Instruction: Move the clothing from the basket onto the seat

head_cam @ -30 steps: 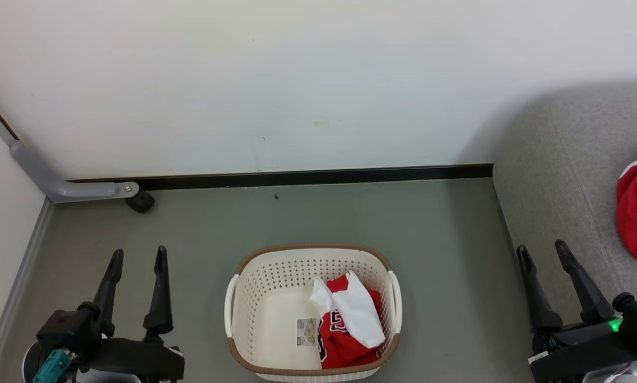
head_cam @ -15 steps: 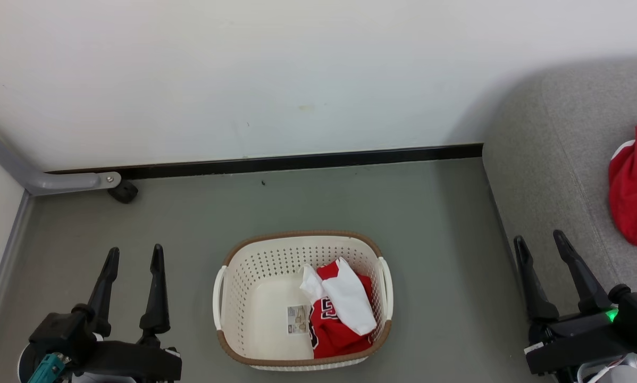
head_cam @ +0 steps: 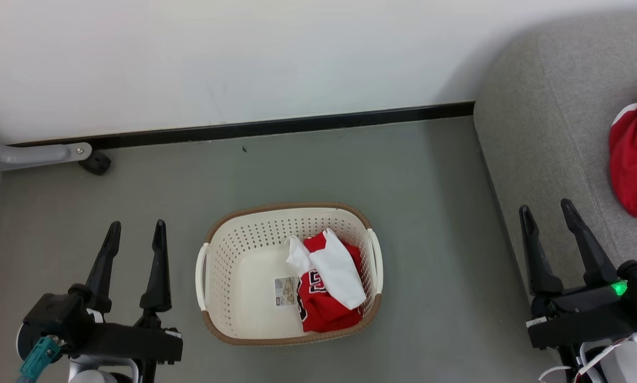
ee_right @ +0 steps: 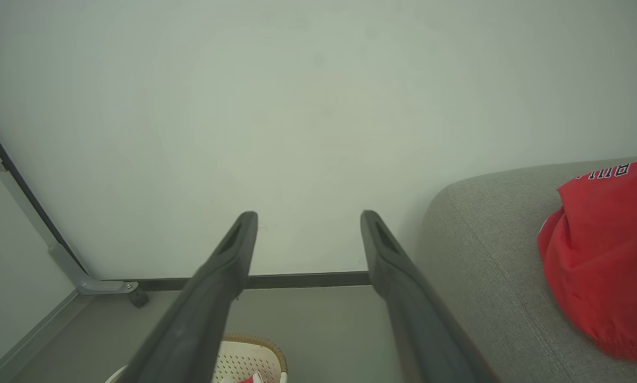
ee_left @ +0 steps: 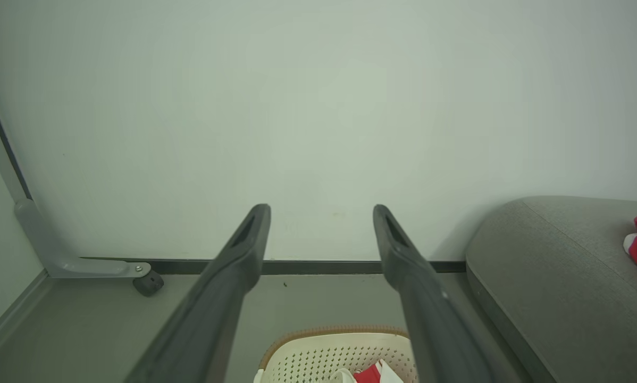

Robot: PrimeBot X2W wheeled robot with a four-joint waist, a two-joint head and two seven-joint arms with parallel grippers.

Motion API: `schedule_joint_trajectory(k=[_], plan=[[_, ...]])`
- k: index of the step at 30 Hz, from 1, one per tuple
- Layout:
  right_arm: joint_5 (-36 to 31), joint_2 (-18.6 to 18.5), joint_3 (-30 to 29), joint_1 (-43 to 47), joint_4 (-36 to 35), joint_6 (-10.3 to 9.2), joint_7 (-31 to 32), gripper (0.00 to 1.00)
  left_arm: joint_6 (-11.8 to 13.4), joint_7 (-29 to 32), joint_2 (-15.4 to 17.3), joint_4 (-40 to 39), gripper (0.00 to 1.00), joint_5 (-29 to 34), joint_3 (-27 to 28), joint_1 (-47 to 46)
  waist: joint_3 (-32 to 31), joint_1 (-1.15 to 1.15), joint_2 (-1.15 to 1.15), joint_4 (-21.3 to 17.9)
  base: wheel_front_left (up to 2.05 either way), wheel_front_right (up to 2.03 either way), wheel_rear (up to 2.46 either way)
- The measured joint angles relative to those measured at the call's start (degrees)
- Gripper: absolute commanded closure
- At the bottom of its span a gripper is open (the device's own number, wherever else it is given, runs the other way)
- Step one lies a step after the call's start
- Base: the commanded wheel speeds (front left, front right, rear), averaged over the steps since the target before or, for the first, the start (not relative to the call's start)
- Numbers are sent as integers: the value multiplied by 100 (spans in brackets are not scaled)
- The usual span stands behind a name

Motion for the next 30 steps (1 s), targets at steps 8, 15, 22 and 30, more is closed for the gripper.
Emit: schedule_joint_trajectory(k=[8,15,22,30], plan=[[-78,60,-41,-261,-119,-15,-1,0,-116,0,64,-37,0,12,-24,-297,470,0,0,-103,0,0,0],[-174,131,-69,-518,-202,-14,-1,0,-250,7,99,-37,0,19,-83,-631,923,1,0,-207,0,0,0],[-232,204,-99,-820,-275,-14,-1,0,-357,164,186,124,0,120,-238,-1028,1393,1,0,-334,0,0,0],[-292,341,-93,-1079,-369,-13,-18,0,-460,323,194,414,0,120,-294,-1411,1854,0,1,-504,0,0,0]])
